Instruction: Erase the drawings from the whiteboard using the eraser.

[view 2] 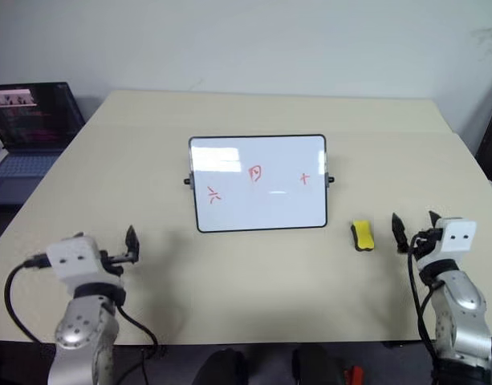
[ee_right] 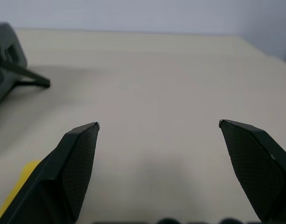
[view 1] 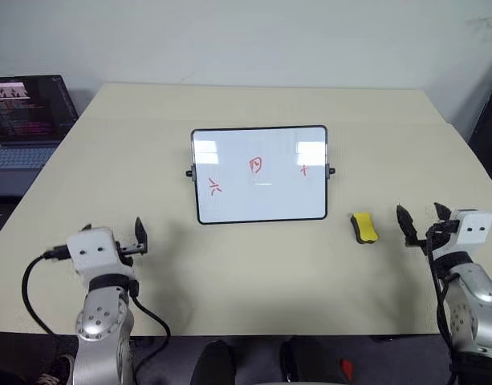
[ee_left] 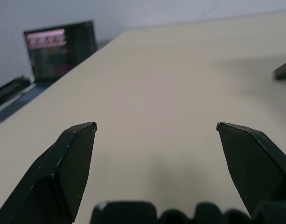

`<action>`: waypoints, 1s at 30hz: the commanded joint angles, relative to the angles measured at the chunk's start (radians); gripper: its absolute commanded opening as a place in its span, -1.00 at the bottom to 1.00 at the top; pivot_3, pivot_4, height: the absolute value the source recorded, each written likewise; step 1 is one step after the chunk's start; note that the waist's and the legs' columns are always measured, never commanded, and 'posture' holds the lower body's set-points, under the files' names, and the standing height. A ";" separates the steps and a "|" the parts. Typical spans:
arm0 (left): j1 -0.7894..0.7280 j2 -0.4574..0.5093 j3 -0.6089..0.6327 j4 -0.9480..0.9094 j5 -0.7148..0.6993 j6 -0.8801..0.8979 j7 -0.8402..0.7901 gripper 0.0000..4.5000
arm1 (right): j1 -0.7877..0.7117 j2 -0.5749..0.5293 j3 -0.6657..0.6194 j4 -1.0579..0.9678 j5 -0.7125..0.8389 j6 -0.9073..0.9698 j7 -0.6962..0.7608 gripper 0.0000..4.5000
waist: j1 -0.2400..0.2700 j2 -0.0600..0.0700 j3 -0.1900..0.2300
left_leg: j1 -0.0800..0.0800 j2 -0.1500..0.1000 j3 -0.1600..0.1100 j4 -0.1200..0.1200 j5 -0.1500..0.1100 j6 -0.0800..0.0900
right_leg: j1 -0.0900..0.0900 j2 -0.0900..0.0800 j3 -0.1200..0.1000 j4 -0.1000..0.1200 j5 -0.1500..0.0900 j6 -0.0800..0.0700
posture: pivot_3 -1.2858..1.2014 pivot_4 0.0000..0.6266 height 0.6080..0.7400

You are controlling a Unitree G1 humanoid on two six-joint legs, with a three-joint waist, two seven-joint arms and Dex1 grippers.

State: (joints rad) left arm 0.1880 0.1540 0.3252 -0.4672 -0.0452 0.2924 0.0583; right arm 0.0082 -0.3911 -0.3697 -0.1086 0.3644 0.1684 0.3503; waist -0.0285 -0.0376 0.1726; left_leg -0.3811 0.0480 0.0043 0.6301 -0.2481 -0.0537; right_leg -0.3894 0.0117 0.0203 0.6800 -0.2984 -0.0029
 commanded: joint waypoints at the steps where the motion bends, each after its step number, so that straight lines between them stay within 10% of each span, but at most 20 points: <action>1: -0.007 -0.016 -0.020 -0.026 0.036 -0.041 0.027 1.00 | -0.007 -0.023 -0.008 -0.028 0.001 0.032 -0.007 0.98 | 0.000 0.000 0.000 | 0.000 0.000 0.000 0.000 0.000 0.000 | 0.000 0.000 0.000 0.000 0.000 0.000 | 0.03 -0.52 1.00; 10: -0.092 0.065 0.012 -0.008 -0.088 -0.054 -0.120 1.00 | 0.001 -0.033 -0.056 -0.188 0.049 0.124 -0.063 0.98 | 0.000 0.001 0.000 | 0.001 -0.001 0.000 0.000 0.000 0.000 | 0.001 0.001 0.000 0.001 0.000 0.000 | 0.03 -0.52 1.00; 19: -0.352 0.397 0.028 0.032 -0.490 0.133 -0.581 1.00 | 0.050 -0.015 0.005 -0.502 0.159 0.375 -0.140 0.98 | -0.002 0.002 0.000 | 0.000 0.000 -0.001 0.000 0.000 -0.001 | 0.000 0.001 -0.001 0.000 0.000 0.001 | 0.03 -0.52 1.00; 30: -0.400 0.668 -0.248 -0.010 -0.641 0.273 -1.093 1.00 | -0.020 0.012 0.092 -0.624 0.259 0.760 -0.319 0.98 | -0.011 0.002 0.001 | 0.001 0.000 -0.002 0.000 0.000 -0.001 | -0.001 0.001 0.001 0.000 -0.001 0.001 | 0.03 -0.52 1.00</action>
State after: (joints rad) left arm -0.2087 0.8056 0.0868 -0.4440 -0.6722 0.5811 -0.9920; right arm 0.0057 -0.3827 -0.2802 -0.6995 0.6149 0.9041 0.0549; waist -0.0396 -0.0354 0.1736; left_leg -0.3794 0.0475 0.0028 0.6297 -0.2483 -0.0548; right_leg -0.3906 0.0133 0.0196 0.6803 -0.2994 -0.0024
